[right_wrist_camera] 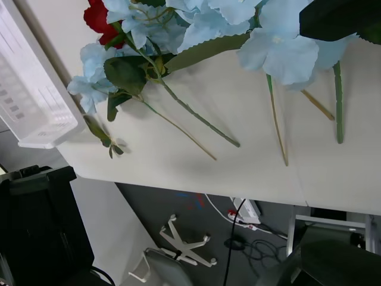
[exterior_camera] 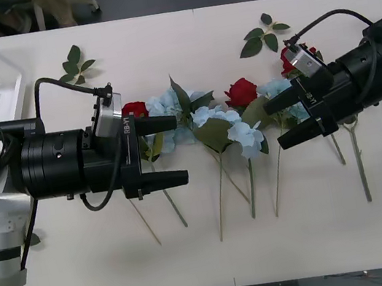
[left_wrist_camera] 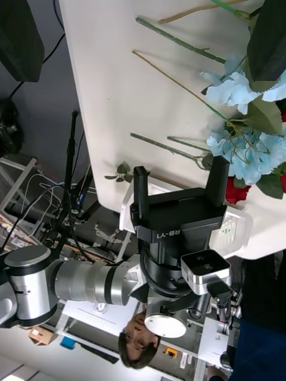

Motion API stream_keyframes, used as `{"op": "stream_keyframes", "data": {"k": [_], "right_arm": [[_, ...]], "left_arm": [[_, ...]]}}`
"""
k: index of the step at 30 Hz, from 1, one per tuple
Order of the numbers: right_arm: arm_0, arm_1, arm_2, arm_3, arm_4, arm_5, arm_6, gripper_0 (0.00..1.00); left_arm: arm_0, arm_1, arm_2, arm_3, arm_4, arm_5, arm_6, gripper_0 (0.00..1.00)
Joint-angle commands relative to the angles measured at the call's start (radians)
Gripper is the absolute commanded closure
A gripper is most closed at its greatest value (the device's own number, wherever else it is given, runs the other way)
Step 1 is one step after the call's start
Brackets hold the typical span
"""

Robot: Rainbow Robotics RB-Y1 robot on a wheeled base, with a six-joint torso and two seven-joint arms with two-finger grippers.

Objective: Put the red flowers into the right box and the blue flowers into the left box

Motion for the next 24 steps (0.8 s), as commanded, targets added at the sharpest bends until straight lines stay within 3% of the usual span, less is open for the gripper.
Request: {"op": "stream_keyframes", "data": {"k": [1, 24], "right_arm": [[-0.025, -0.009, -0.01, -0.007, -0.002, -0.002, 0.034, 0.0], [-0.025, -0.009, -0.01, -0.007, -0.002, -0.002, 0.034, 0.0]], "left_arm": [[-0.007, -0.007, 0.014, -0.025, 0.011, -0.004, -0.023, 0.0], [-0.007, -0.007, 0.014, -0.025, 0.011, -0.004, -0.023, 0.0]]}}
